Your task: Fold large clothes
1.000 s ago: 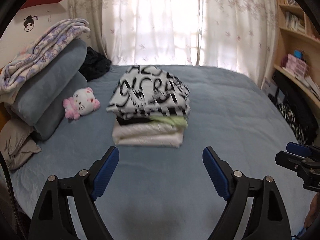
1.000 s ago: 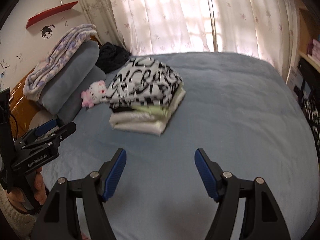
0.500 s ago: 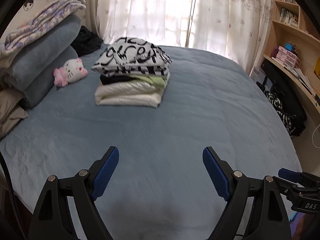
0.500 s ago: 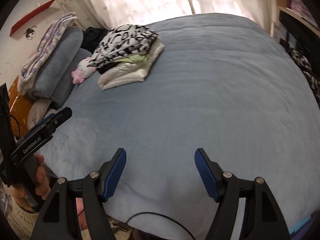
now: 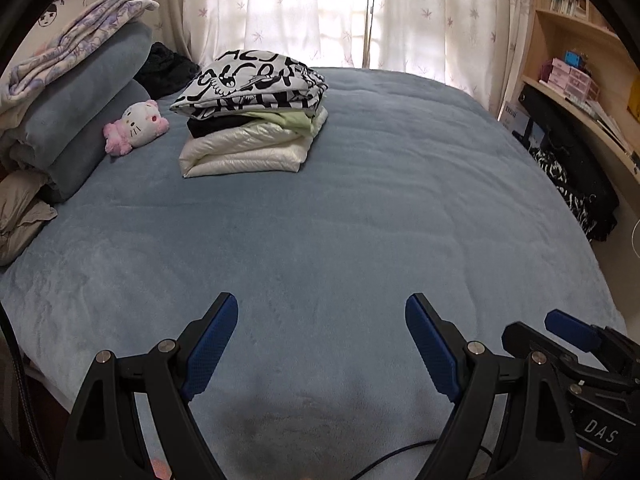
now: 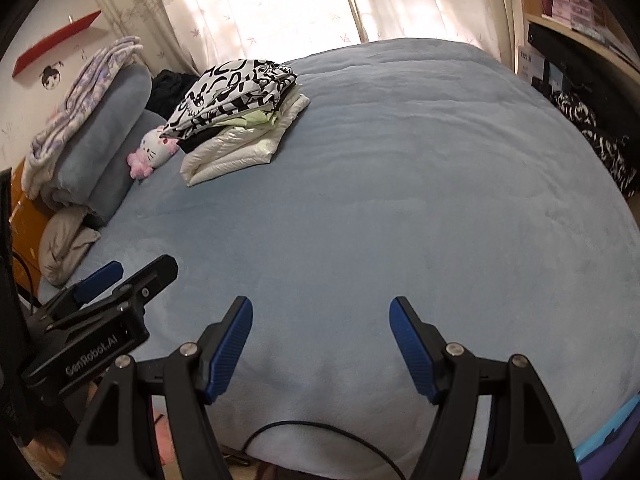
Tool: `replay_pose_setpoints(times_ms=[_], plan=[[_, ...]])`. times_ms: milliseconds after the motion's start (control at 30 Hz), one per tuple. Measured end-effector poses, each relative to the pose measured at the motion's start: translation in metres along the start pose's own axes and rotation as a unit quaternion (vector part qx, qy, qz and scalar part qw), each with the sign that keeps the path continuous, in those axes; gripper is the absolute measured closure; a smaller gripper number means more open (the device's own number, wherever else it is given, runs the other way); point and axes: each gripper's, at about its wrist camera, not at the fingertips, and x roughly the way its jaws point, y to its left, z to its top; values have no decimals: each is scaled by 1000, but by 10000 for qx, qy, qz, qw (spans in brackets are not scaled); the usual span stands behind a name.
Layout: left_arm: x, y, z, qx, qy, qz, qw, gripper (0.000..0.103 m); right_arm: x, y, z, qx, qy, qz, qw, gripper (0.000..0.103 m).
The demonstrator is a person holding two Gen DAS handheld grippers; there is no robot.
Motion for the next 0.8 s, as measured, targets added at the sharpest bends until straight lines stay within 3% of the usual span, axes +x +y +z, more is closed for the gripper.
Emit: replay_pose_setpoints(times_ms=[200, 800], plan=[[5, -6, -6, 40, 190, -36, 9998, 18, 8, -1, -2, 23, 35, 6, 10000, 32], [9, -16, -7, 108, 185, 208, 9996, 19, 15, -8, -2, 76, 83, -21, 9999, 32]])
